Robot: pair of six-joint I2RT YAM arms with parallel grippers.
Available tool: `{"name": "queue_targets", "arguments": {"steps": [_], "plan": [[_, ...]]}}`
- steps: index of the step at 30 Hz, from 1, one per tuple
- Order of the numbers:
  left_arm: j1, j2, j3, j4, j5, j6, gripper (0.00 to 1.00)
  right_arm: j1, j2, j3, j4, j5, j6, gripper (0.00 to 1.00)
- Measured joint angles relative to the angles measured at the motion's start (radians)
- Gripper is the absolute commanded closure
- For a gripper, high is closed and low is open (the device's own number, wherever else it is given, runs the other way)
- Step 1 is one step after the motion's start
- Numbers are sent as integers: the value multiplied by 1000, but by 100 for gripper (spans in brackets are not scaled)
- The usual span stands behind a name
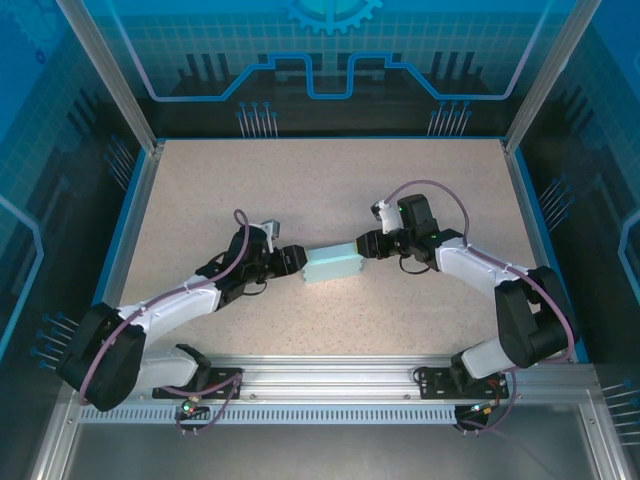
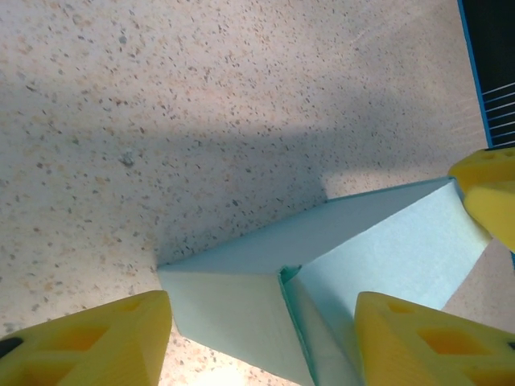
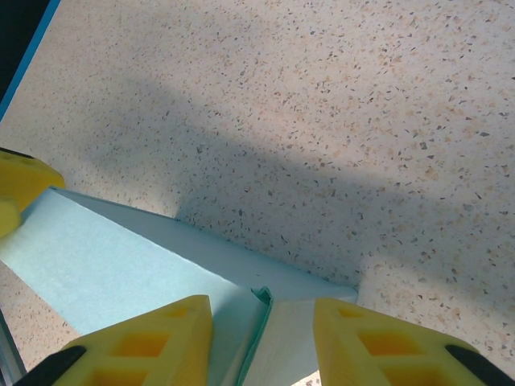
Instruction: Fold the paper box
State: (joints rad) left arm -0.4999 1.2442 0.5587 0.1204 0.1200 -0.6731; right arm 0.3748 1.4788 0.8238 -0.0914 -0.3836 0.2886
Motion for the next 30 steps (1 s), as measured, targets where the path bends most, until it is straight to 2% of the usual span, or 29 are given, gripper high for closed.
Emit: {"name": "queue_targets", "arguments": {"steps": [18, 30], "plan": [[0, -19, -97, 155, 61, -43, 68, 6, 6, 26, -41, 8, 3, 59], [5, 36, -93, 220, 68, -24, 71, 11, 14, 55, -89, 19, 3, 58]]}}
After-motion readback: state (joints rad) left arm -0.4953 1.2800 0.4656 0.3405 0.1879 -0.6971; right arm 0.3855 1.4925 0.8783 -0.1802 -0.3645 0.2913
